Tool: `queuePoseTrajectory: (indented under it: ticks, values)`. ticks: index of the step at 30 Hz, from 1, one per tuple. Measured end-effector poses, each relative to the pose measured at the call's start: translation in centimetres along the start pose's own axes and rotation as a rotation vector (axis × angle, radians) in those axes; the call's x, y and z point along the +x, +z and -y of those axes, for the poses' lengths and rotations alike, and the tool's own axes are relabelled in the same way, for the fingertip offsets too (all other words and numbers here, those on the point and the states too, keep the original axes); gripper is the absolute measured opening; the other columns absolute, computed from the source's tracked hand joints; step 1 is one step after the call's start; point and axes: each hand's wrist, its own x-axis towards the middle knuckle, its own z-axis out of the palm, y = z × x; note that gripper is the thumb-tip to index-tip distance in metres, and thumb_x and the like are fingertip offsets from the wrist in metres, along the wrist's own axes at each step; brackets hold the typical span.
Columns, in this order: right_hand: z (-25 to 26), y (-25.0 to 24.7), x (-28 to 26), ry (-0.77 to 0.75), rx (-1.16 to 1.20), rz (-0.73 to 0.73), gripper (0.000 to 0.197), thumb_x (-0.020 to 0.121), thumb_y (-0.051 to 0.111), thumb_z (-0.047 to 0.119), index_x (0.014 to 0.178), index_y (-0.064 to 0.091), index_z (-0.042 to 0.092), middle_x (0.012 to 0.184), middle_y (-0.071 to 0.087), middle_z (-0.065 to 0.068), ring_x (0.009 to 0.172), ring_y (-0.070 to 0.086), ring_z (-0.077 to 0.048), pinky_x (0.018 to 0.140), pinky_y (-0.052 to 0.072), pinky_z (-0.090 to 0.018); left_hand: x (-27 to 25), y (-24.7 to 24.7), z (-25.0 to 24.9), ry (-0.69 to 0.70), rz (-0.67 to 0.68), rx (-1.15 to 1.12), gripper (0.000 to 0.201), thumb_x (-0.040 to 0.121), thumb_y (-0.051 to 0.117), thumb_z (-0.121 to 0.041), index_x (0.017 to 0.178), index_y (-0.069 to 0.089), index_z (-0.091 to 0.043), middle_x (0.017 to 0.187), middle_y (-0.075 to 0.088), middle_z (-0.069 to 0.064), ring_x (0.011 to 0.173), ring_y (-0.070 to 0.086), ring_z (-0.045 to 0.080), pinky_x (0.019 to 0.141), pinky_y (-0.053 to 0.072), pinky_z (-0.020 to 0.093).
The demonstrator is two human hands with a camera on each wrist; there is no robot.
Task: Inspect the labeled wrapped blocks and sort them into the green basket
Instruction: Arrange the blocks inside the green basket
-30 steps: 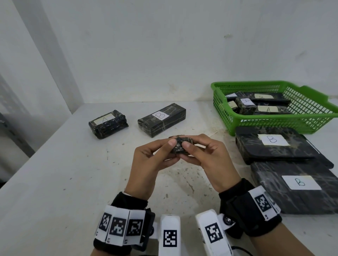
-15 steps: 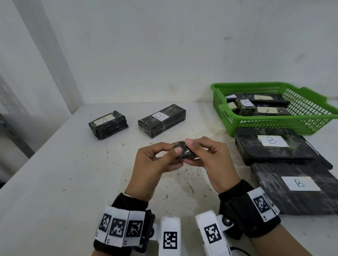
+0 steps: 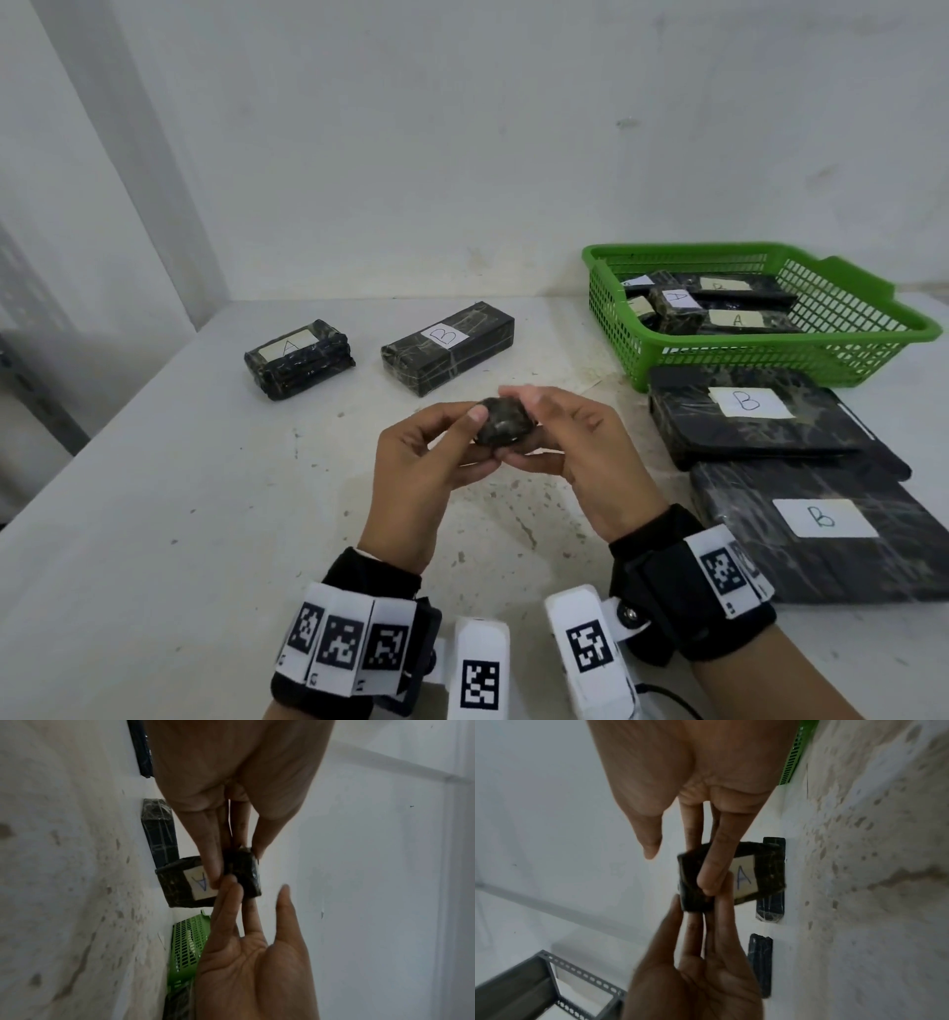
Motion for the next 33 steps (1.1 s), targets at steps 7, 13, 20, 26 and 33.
queuePoseTrajectory:
  ticks: [7,13,20,26,33]
  values:
    - [1.0,-2.5,0.9,0.027,-0.111,-0.119,0.033,0.086,0.068,0.008,0.117,0.069,0.021,0.111,0.06,-0.003,0.092,0.06,-0.006,0.079,0.048,-0.022,0.4,-0.5,-1.1,-0.149,-0.145,-0.481,0.024,0.099,0.049,-0.019,0.096,0.066,-0.002,0.093,0.074,0.017,0.075,0.076,0.024,0.061,0.059,0.023]
    - [0.8,-1.3,0.4,-0.028,-0.13,-0.052,0.038,0.086,0.066,-0.007,0.116,0.066,0.017,0.109,0.068,-0.005,0.089,0.068,-0.011,0.081,0.056,-0.022,0.4,0.0,-1.2,-0.294,-0.111,-0.673,0.025,0.1,0.047,-0.017,0.1,0.064,0.002,0.092,0.072,0.024,0.075,0.076,0.026,0.062,0.061,0.025]
    - [3.2,-2.7,0.1,-0.108,-0.041,-0.211,0.023,0.08,0.076,0.005,0.101,0.068,0.009,0.084,0.077,-0.005,0.078,0.073,-0.014,0.066,0.058,-0.023,0.6,0.8,-1.9,-0.218,0.013,-0.346,0.028,0.09,0.054,-0.028,0.111,0.065,-0.014,0.104,0.065,0.012,0.088,0.074,0.032,0.064,0.06,0.03]
    - [5.2,-5.6,-0.7,-0.097,-0.061,-0.25,0.028,0.077,0.077,0.006,0.104,0.069,0.001,0.087,0.077,-0.009,0.078,0.074,-0.018,0.062,0.059,-0.024,0.3,3.7,-3.4,-0.084,0.13,-0.179,0.046,0.08,0.061,-0.019,0.121,0.061,0.001,0.107,0.072,0.021,0.086,0.075,0.03,0.067,0.06,0.029]
    - [10.1,-11.3,-1.8,0.035,-0.001,-0.208,0.016,0.084,0.066,0.004,0.099,0.068,-0.004,0.093,0.075,-0.017,0.078,0.074,-0.021,0.064,0.061,-0.028,2.0,8.5,-2.3,-0.114,0.238,-0.114,0.04,0.081,0.065,-0.02,0.113,0.063,0.002,0.099,0.071,0.019,0.093,0.072,0.036,0.077,0.062,0.037]
